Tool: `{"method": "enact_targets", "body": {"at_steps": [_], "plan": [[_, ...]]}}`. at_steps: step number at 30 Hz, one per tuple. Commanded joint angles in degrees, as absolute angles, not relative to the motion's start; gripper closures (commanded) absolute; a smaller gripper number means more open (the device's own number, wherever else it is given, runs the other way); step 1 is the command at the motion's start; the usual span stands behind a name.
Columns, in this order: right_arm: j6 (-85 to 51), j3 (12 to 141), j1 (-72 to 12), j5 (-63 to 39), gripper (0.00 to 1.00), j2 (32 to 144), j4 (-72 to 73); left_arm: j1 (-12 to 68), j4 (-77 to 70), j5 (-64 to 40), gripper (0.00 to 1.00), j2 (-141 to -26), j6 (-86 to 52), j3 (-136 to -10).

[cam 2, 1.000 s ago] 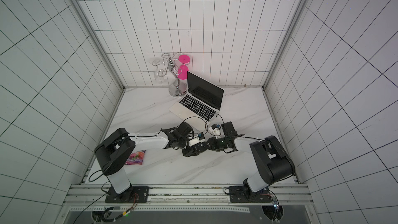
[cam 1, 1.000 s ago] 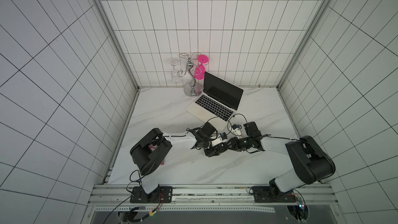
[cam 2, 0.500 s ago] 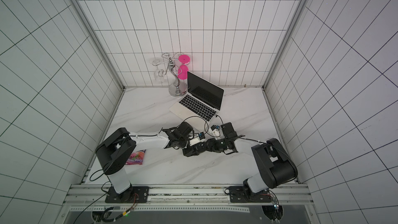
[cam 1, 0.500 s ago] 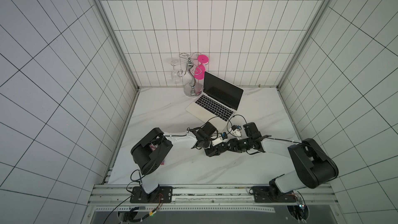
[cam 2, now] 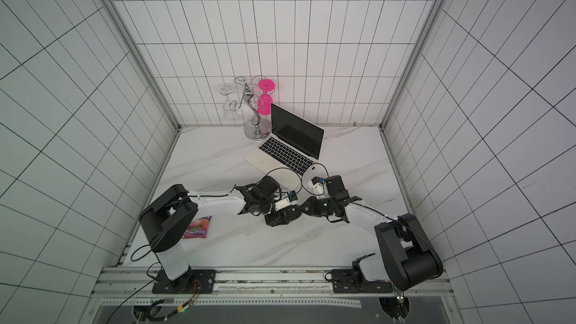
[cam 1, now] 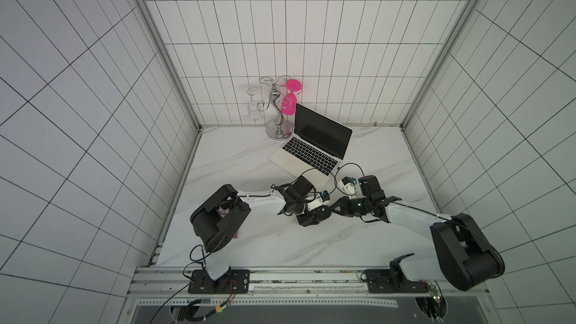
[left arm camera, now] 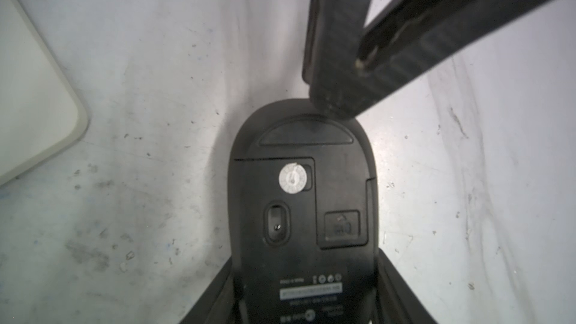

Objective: Insert the wireless mouse receiver into the laptop
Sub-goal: Close the lid on the mouse, then place the mouse at the center of the board.

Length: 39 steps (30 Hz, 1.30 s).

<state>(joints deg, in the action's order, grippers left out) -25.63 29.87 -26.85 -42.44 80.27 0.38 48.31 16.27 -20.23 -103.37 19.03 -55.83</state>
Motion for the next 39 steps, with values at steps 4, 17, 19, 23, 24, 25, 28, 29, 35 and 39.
{"method": "enact_targets", "body": {"at_steps": [4, 17, 19, 23, 24, 25, 28, 29, 35, 39], "plan": [[-25.44, 31.9, -28.42, -46.05, 0.86, 84.75, 2.08, 48.43, 20.82, -20.61, 0.82, -106.68, 18.06, -55.04], [-24.46, 32.93, -15.02, -49.09, 0.28, 67.48, -1.8, 37.37, 2.5, -33.61, 0.95, -91.5, -2.76, -51.8], [-25.27, 34.2, -14.51, -52.99, 0.19, 66.41, 0.29, 35.5, -4.1, -39.08, 0.94, -87.56, -7.89, -50.15], [-34.27, 35.02, -14.92, -60.01, 0.04, 65.64, 13.68, 34.37, -9.57, -49.3, 0.92, -83.18, -14.63, -50.07], [-36.19, 35.3, -15.39, -60.73, 0.03, 65.33, 16.5, 34.37, -11.06, -51.65, 0.92, -82.51, -16.26, -50.1], [-37.21, 35.95, -16.1, -61.11, 0.02, 64.94, 17.81, 34.37, -12.67, -53.59, 0.92, -82.0, -18.12, -50.0], [-37.18, 38.85, -18.78, -61.59, 0.02, 63.91, 17.93, 34.45, -15.2, -57.12, 0.91, -81.06, -21.55, -49.91], [-37.43, 39.59, -19.63, -61.63, 0.02, 63.65, 18.66, 34.44, -15.33, -57.51, 0.91, -80.73, -21.98, -49.91], [-39.47, 41.96, -23.6, -62.53, 0.01, 64.0, 22.08, 34.4, -16.45, -59.17, 0.91, -79.74, -23.59, -49.55], [-39.7, 43.03, -26.19, -62.88, 0.01, 65.21, 22.6, 34.51, -18.43, -59.5, 0.91, -79.26, -24.91, -48.9]]}}
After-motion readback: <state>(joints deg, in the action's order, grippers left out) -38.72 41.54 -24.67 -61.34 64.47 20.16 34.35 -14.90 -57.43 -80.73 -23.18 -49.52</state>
